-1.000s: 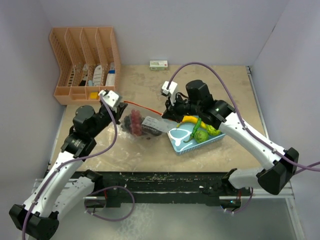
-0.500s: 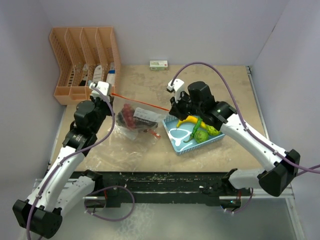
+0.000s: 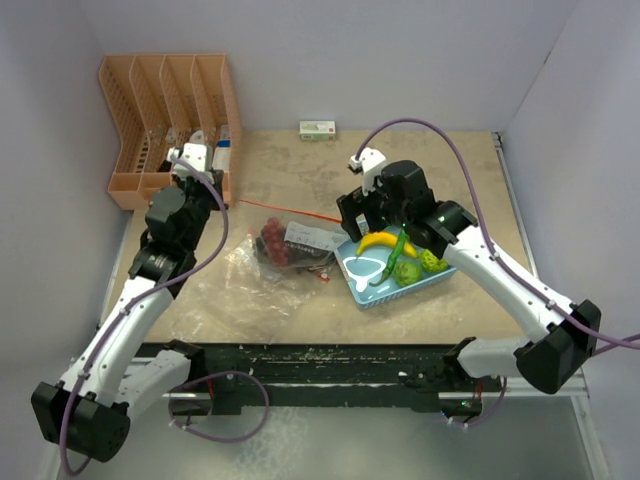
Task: Place the food in the zip-top bag and seal the zipper
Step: Zip the zipper food storage bag at the center of the board, then place the zipper food storage bag at the center of the board.
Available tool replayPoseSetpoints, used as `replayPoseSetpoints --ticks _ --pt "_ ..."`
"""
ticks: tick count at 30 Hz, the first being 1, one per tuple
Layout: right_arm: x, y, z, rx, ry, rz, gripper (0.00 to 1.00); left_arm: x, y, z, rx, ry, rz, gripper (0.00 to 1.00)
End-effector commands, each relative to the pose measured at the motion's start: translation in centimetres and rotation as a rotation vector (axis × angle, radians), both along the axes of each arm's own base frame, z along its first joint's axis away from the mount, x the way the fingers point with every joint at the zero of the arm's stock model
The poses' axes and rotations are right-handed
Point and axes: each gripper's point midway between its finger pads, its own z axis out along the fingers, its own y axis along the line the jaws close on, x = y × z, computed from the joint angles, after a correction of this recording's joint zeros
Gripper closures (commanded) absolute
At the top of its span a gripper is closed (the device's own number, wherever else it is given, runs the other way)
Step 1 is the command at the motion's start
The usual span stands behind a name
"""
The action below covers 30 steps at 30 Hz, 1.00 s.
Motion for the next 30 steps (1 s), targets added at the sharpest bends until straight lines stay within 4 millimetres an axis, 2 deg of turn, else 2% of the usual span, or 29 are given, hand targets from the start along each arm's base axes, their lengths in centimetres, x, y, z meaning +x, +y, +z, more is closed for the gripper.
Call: replayPoseSetpoints --ticks 1,2,3,6,11,13,15,17,19,21,23,25,26,28,30 --pt "1.7 1.4 5.8 0.135 -0.133 -0.016 0.01 1.2 -2.0 3.8 -0.072 -0.076 -0.080 1.00" --pt "1.7 1.9 5.9 0.143 -0.129 0.001 0.01 1.4 -2.2 3.7 -0.081 -0.062 -0.089 1.00" --pt "1.7 2.3 5.9 0.148 -0.122 0.022 0.00 1.6 -2.5 3.5 -0.093 -0.043 -0.097 0.96" --pt "1.4 3.6 5.5 0.148 -0.118 0.113 0.00 1.2 -2.8 3.8 -0.113 -0.002 -0.114 0.64" --pt "0.5 6.8 4.4 0.187 -0.083 0.305 0.00 -0.3 -2.9 5.5 -0.125 -0.042 -0.143 0.35" --pt "0.5 8.0 3.7 0.198 -0.059 0.363 0.03 -1.2 -3.2 6.2 -0.116 -0.066 -0.179 0.27" --pt "0.2 9.2 3.0 0.211 -0.025 0.431 0.11 -2.0 -3.5 6.3 -0.105 -0.073 -0.210 0.19" --pt "-0.6 10.5 2.6 0.231 0.015 0.530 0.20 -2.5 -3.6 6.0 -0.090 -0.066 -0.226 0.15" --pt "0.0 11.1 2.7 0.228 -0.005 0.552 0.23 -2.9 -3.3 5.3 -0.080 -0.046 -0.217 0.14" --pt "0.5 11.5 2.1 0.227 0.018 0.544 0.33 -3.1 -2.9 4.8 -0.067 -0.031 -0.199 0.14" --pt "1.2 11.8 1.5 0.216 0.045 0.519 0.52 -3.3 -2.6 4.6 -0.059 -0.030 -0.189 0.14" --pt "2.1 11.8 1.5 0.198 0.059 0.488 0.86 -3.7 -2.5 4.7 -0.055 -0.033 -0.189 0.14" --pt "2.3 11.8 1.9 0.196 0.060 0.468 1.00 -3.8 -2.4 4.8 -0.053 -0.036 -0.191 0.13" --pt "2.7 12.0 4.1 0.238 0.027 0.438 1.00 -4.1 -2.5 5.2 -0.050 -0.046 -0.199 0.11" --pt "4.2 12.1 8.3 0.325 -0.077 0.362 1.00 -4.3 -2.5 5.5 -0.044 -0.055 -0.205 0.11"
